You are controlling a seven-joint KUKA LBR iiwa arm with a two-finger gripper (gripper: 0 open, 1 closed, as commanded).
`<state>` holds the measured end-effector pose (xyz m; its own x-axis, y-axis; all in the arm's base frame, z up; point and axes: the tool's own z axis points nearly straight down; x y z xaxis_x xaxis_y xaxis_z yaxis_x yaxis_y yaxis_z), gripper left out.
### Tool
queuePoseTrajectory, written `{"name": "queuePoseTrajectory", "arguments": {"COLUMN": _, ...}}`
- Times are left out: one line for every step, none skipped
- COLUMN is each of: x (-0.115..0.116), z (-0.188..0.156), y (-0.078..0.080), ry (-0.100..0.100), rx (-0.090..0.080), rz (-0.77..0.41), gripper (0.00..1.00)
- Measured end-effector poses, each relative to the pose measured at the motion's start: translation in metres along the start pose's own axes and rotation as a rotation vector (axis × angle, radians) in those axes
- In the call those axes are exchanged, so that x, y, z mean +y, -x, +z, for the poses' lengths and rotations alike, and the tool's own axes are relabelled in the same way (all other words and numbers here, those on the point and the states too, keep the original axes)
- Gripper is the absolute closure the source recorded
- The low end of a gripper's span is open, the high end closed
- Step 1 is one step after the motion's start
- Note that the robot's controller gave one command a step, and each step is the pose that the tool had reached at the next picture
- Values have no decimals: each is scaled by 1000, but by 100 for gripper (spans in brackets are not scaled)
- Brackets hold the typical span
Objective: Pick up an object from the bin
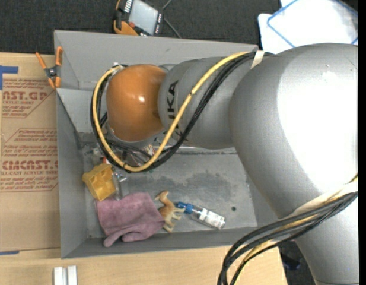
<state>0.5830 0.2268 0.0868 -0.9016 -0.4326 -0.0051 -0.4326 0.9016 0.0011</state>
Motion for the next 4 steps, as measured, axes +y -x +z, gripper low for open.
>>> {"name": "queuePoseTrajectory", "arguments": {"x": -15, "z": -52, "y": -11, "ry": 0, "rx": -4, "rz": -43, "gripper": 0}}
{"name": "queuePoseTrajectory", "arguments": {"x": -1, "z": 16, "y": -5, "ry": 4, "rx": 6, "rz": -38, "gripper": 0}}
{"name": "queuePoseTrajectory", "arguments": {"x": -19, "z": 17, "y": 2, "ry": -2, "rx": -14, "rz": -308, "gripper": 0}}
{"name": "queuePoseTrajectory", "arguments": {"x": -1, "z": 16, "y": -4, "ry": 5, "rx": 3, "rz": -57, "gripper": 100}}
